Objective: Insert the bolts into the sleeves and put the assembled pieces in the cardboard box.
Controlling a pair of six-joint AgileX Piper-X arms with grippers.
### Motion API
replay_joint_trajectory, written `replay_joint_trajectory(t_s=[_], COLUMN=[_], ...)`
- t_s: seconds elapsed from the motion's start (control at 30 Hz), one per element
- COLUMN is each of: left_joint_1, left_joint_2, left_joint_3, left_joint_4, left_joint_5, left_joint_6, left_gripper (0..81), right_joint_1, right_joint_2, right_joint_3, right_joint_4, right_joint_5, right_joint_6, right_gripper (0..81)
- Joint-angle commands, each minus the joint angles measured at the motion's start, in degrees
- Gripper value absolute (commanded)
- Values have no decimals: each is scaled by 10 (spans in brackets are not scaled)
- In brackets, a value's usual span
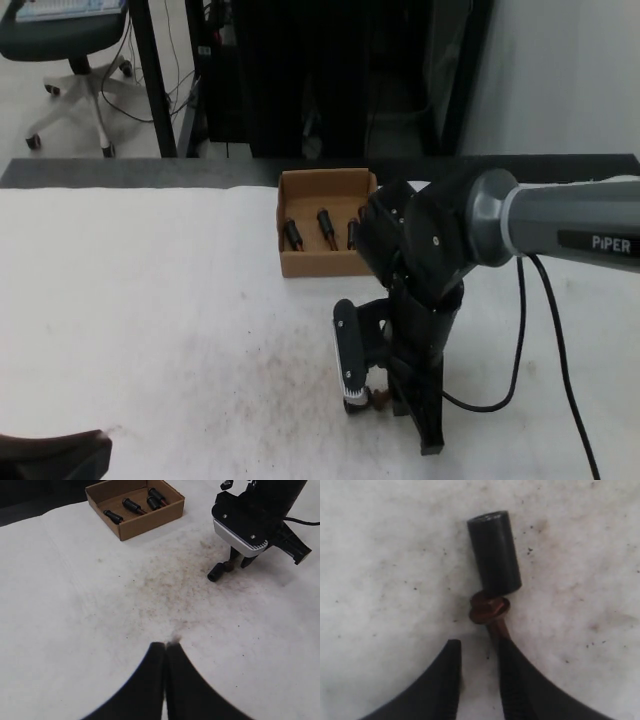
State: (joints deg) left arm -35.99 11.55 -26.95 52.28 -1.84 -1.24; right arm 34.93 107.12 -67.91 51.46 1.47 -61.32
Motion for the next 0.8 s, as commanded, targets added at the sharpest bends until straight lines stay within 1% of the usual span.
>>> replay_joint_trajectory(t_s=[0.0,0.17,0.27,0.47,0.57,0.63,0.7,0.77], left_joint_1=[0,0,0,0,0,0,0,0], left_joint_2=[-4,-4,-4,-4,-4,-4,-4,-4], left_joint_3=[0,0,0,0,0,0,0,0], left_joint_4=[-6,-6,-6,-6,-6,-6,-6,-6], left_joint_5=[-6,-6,-6,-6,-6,-6,-6,-6], left_joint_6=[-5,-5,-5,-5,-6,-10,-10,-10], left_gripper=[3,3,3,3,3,3,3,3], right_joint_1=[18,31,32,32,32,32,32,32], right_joint_2=[25,25,25,25,25,25,25,23], right_joint_3=[8,7,7,7,7,7,7,7], right_joint_4=[-27,-43,-41,-62,-77,-78,-74,-74], right_joint_5=[5,5,5,5,5,6,19,41], right_joint_6=[2,2,5,44,48,48,58,84], right_gripper=[249,249,249,249,239,172,15,8])
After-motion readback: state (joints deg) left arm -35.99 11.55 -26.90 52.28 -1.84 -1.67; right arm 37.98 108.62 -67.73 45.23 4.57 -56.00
